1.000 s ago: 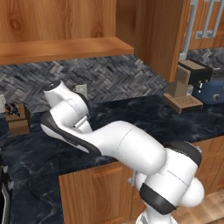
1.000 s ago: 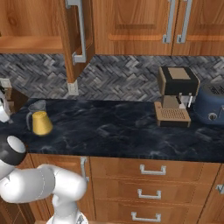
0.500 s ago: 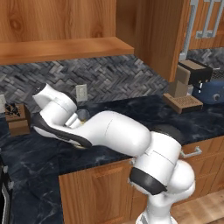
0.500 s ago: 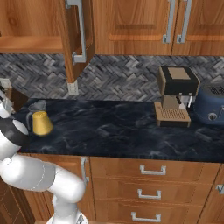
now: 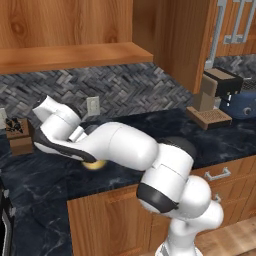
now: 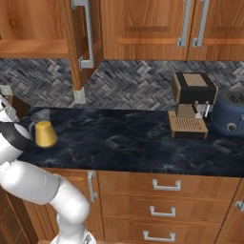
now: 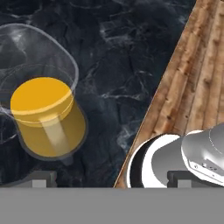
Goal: There is a tray on the dining counter. Grab the cup, mug, and pitcher and place them on the tray. The pitcher may be placed next to the tray if it cannot fit the tray.
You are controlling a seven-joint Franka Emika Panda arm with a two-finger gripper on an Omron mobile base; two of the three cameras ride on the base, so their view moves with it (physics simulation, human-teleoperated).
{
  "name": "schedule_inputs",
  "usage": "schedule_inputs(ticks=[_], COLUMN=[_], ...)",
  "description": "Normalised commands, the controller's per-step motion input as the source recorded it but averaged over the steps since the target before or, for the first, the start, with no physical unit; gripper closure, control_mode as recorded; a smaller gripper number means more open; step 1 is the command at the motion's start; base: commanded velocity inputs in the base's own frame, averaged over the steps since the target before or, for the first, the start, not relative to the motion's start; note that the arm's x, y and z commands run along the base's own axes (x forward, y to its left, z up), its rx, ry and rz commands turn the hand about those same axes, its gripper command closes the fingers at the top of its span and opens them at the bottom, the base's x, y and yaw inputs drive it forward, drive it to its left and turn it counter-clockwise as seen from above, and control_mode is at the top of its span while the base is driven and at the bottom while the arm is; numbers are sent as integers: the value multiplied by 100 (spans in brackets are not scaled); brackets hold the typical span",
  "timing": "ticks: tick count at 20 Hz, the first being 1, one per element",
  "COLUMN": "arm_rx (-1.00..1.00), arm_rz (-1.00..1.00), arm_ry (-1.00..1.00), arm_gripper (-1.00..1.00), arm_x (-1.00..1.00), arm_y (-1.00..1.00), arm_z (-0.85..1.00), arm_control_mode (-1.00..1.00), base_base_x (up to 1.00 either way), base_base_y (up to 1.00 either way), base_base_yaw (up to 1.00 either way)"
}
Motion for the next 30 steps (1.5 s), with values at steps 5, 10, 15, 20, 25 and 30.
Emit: schedule_inputs(ticks=[5,10,15,20,25,30], arm_rx=[5,10,11,7,4,7], arm_rz=[5,11,16,11,4,0], arm_ry=[0,0,2,0,0,0], arm_gripper=[-100,-100,-100,-100,-100,-100], arm_x=[27,33,24,2,0,0], arm_y=[-1,-4,-2,0,0,0], arm_z=[-28,-29,-26,-34,-21,-5], arm_control_mode=[-100,-100,-100,-100,-100,-100], base_base_x=[0,0,0,0,0,0], base_base_y=[0,0,0,0,0,0], base_base_yaw=[0,0,0,0,0,0])
